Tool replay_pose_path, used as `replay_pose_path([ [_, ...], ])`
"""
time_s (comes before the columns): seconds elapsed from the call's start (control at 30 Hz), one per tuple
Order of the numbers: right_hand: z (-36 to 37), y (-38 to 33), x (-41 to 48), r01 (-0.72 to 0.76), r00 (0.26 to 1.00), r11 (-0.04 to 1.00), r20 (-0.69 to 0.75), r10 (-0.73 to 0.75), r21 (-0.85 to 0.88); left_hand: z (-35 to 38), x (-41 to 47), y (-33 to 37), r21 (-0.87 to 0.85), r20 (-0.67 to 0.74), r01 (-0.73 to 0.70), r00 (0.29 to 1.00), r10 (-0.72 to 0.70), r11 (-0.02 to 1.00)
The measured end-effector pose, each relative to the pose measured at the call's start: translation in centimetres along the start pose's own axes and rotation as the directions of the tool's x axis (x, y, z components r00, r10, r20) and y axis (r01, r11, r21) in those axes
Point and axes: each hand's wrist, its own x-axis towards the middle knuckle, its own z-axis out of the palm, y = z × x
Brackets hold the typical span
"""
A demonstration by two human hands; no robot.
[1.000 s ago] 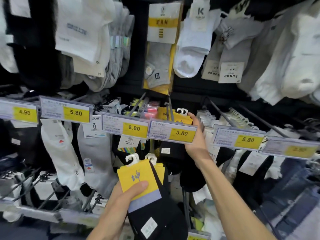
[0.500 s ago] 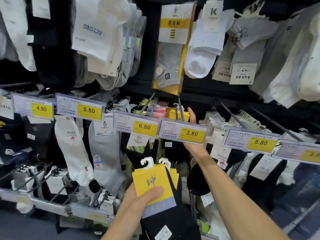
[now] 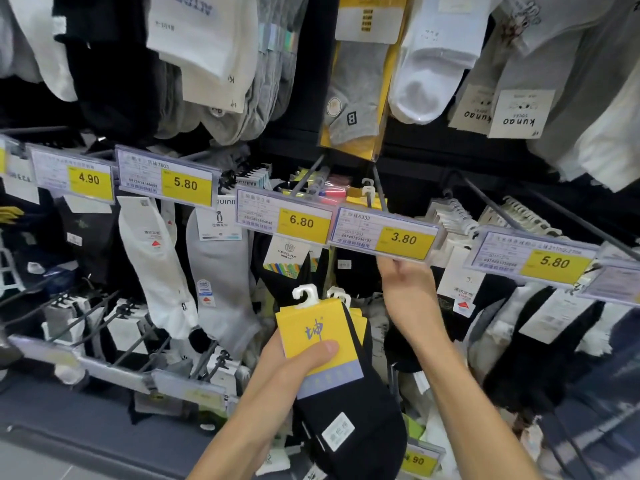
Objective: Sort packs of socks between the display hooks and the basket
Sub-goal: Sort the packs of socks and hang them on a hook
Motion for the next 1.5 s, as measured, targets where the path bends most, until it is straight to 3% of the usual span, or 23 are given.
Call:
replay_pose_path([
  [0.07, -0.5, -1.0, -4.4, 0.078, 0.996, 0.995, -0.052, -0.075, 0.066, 0.2, 0.0, -0.1, 0.0, -0.026, -0.03, 0.999, 0.03, 1.0],
  [0.13, -0.5, -1.5, -9.1, 0.109, 0.994, 0.989, 0.005, -0.11, 0.102, 0.4, 0.1, -0.4, -0.004, -0.06, -0.073, 0.996, 0.072, 0.997],
  [0.23, -0.1, -1.5, -11.3, 0.035, 0.99, 0.995, 0.135, -0.047, 0.093, 0.5, 0.1, -0.8, 0.004, -0.079, -0.108, 0.991, 0.108, 0.994],
  [0.4, -1.4, -0.5, -10.3, -0.061, 0.986, 0.972, 0.167, 0.023, 0.226, -0.4, -0.2, -0.9, 0.057, 0.07, -0.076, 0.995, 0.072, 0.995],
  [0.57, -2.7, 0.0, -10.1, -0.131, 0.976, 0.927, 0.209, 0.059, 0.351, -0.4, -0.4, -0.9, 0.069, 0.113, -0.105, 0.989, 0.097, 0.992],
  [0.77, -3.2, -0.2, -11.0, -0.107, 0.959, 0.933, 0.285, 0.005, 0.343, 0.2, -0.4, -1.0, 0.011, 0.021, -0.112, 0.993, 0.112, 0.994],
  [0.97, -3.5, -0.1, -10.7, -0.226, 0.931, 0.865, 0.361, 0.056, 0.449, 0.1, -0.2, -0.8, -0.027, -0.132, -0.128, 0.984, 0.123, 0.991],
  [1.07, -3.9, 0.9, -9.1, -0.29, 0.944, 0.784, 0.3, 0.139, 0.548, -0.4, -0.1, -0.8, -0.052, -0.176, -0.126, 0.978, 0.115, 0.991],
  [1.17, -4.0, 2.1, -5.9, -0.22, 0.976, 0.845, 0.11, 0.19, 0.487, -0.9, 0.0, -0.4, -0.054, -0.206, -0.127, 0.972, 0.113, 0.99],
  [1.3, -2.9, 2.6, -1.3, -0.093, 0.996, 0.958, 0.012, 0.093, 0.273, -1.0, 0.0, 0.1, -0.056, -0.231, -0.123, 0.967, 0.106, 0.991],
  [1.5, -0.9, 2.5, 3.4, 0.037, 0.999, 0.971, -0.029, -0.032, 0.235, -0.8, 0.2, 0.2, 0.002, -0.248, -0.113, 0.963, 0.11, 0.994],
])
